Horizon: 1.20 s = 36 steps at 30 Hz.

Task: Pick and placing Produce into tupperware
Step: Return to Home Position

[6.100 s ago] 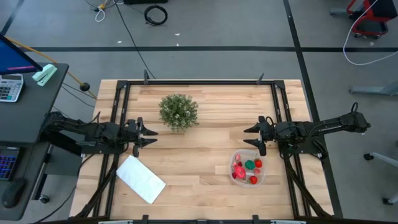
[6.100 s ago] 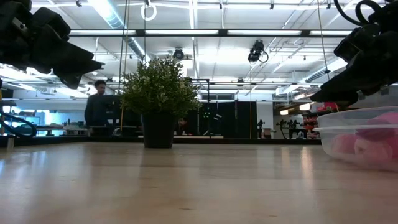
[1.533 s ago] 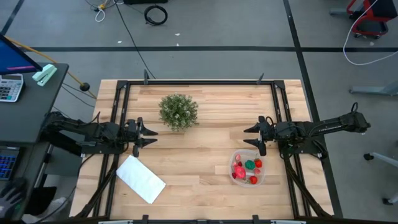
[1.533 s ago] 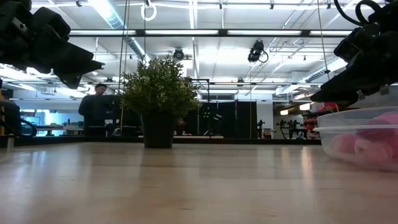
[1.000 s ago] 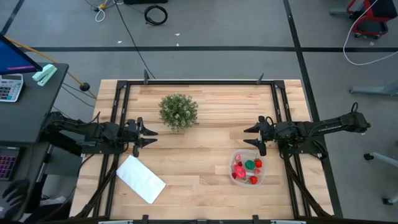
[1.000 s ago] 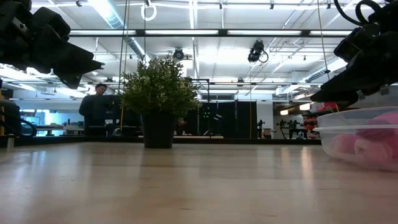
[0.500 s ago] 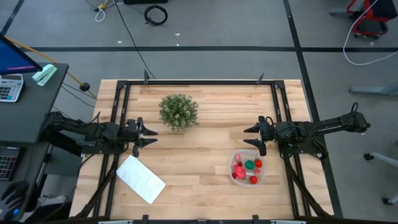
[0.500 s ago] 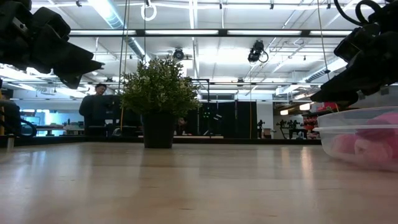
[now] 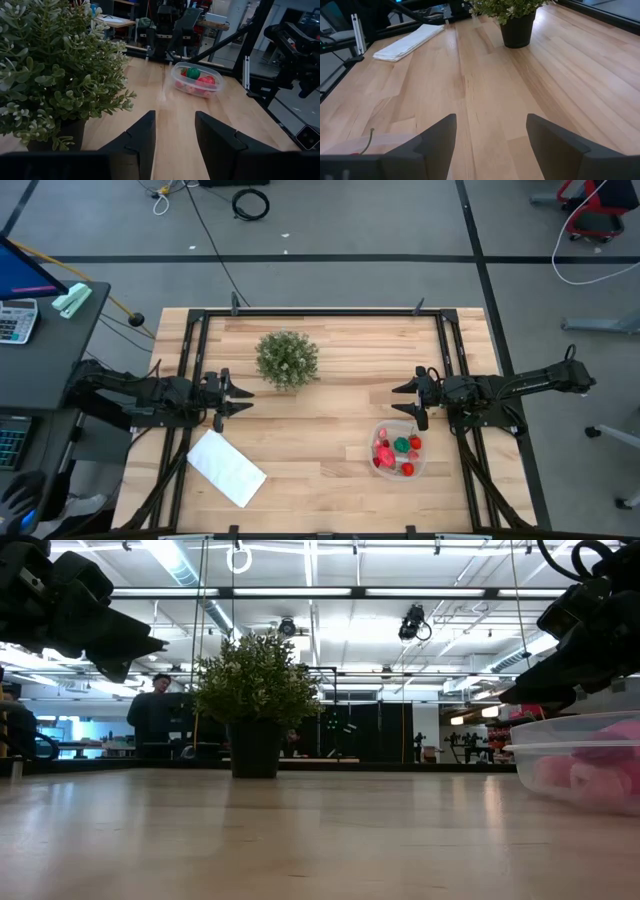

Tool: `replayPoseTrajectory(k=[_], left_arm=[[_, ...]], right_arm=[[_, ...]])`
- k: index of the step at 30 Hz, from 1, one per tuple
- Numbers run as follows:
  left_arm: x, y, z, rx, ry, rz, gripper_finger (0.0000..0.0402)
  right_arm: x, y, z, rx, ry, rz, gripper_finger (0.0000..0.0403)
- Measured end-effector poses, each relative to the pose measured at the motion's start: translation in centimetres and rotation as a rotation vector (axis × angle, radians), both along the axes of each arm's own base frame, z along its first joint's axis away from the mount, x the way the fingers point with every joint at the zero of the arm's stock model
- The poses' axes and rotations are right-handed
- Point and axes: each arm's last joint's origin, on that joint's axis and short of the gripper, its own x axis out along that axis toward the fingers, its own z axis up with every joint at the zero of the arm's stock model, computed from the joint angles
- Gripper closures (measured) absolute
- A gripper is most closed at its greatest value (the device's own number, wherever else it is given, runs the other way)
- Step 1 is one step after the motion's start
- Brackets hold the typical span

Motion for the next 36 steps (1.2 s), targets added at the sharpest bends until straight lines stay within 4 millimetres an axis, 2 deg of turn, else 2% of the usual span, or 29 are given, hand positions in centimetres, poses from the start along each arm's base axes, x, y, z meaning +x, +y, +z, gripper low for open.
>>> replayPoseTrajectory(k=[8,21,36], left_arm=[[0.00,0.00,-0.01,0.000,0.001,0.000,0.0248],[0.01,0.00,-0.01,0.000,0.001,0.000,0.0262],[0.01,0.00,-0.01,0.000,0.001,0.000,0.0251]], right_arm=[[0.00,0.00,0.00,0.000,0.000,0.000,0.0153],[0.00,0.00,0.00,0.000,0.000,0.000,0.0153],[0.00,0.00,0.00,0.000,0.000,0.000,0.0153]])
